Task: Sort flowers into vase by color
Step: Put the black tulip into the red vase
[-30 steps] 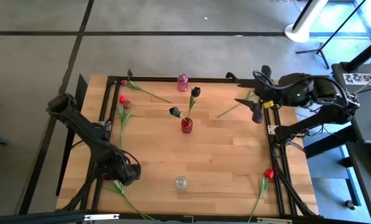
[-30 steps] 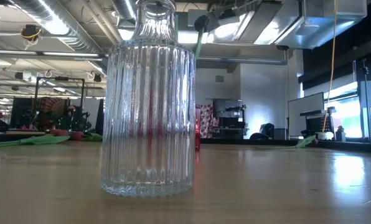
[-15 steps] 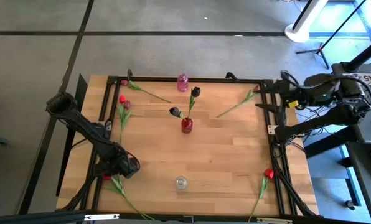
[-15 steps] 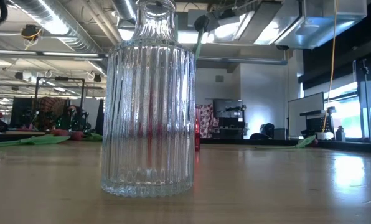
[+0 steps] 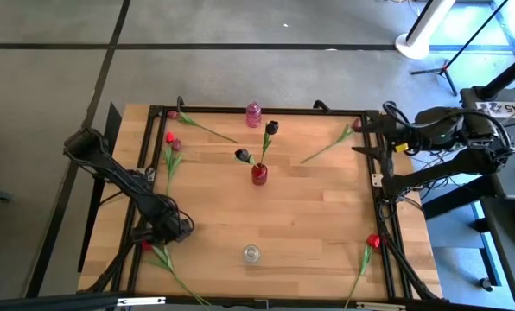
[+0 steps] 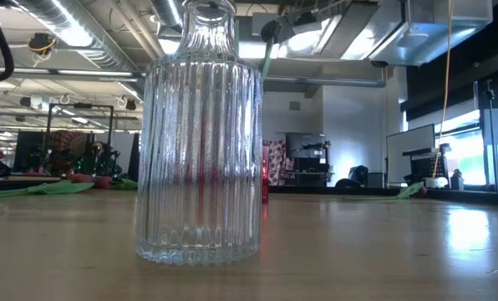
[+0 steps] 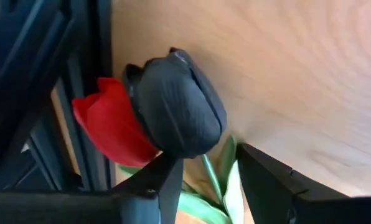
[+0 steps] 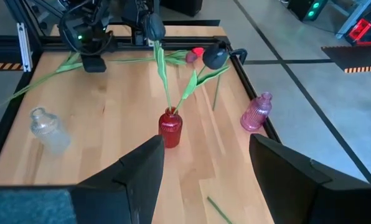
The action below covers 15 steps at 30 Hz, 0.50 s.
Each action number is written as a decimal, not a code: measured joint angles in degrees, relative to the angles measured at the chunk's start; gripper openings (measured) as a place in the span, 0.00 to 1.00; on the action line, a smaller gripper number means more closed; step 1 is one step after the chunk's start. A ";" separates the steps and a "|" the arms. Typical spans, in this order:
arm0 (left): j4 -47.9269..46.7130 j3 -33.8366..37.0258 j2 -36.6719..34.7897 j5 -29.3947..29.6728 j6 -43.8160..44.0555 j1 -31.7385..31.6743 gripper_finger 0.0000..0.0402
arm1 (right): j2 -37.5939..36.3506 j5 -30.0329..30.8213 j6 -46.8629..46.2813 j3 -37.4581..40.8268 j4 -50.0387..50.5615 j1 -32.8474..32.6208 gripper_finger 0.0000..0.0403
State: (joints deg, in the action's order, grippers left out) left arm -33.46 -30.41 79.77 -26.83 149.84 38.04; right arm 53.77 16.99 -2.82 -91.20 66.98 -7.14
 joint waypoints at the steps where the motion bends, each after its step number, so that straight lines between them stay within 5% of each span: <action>1: 0.74 0.38 -0.09 0.17 0.00 0.00 0.33 | -0.01 0.25 0.01 0.00 -0.09 0.00 0.59; 8: 1.78 0.66 -0.32 5.14 -0.22 -0.37 0.04 | 1.45 0.53 3.20 0.00 -4.38 0.02 0.59; 11: -2.05 -1.72 -0.46 9.64 -1.80 -0.85 0.03 | 1.76 2.16 5.78 0.00 -6.89 0.02 0.59; 15: -9.77 -7.62 -1.14 22.58 -3.43 -1.96 0.02 | 1.62 5.07 8.18 0.00 -10.10 0.03 0.59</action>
State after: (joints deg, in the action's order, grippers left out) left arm -43.22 -38.04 78.63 -4.26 146.41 36.08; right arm 55.40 22.06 5.36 -91.20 56.88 -7.11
